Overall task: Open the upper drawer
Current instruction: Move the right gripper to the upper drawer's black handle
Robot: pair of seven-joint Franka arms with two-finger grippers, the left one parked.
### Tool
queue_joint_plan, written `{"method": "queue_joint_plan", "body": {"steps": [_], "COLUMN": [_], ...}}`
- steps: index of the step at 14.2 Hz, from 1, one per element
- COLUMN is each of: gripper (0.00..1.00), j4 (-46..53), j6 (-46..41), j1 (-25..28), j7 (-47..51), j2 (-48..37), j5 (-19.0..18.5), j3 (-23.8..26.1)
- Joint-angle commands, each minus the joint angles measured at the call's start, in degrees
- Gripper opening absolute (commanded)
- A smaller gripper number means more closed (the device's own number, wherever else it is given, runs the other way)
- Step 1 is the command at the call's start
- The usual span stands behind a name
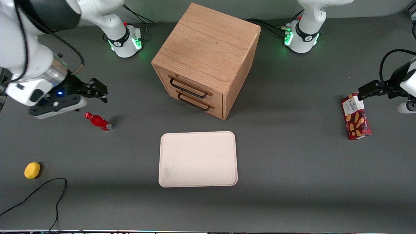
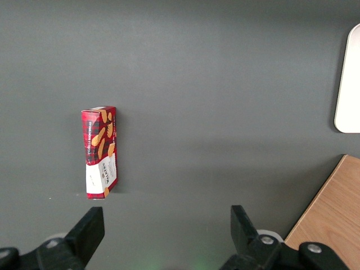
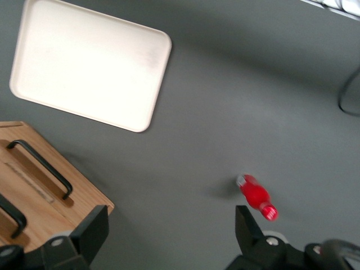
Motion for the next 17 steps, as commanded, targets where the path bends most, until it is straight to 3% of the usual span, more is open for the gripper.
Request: {"method": "queue_joint_plan", "body": {"steps": [1,5,13,17], "gripper": [1.0,1.0,1.0,1.0], "j4": [5.2,6.17,7.14,6.61], "j6": [0.02,1.16,0.9,0.37], "j1": [5.04,10.06,18.23,18.6], "j7": [-1.49,-8.79,-9.49,-15.28], "j2": [4.69,7.43,9.1,8.75], "j5": [0.17,3.42,3.43,2.99], "j3": [-0.72,-0.64,-0.11,1.65]}}
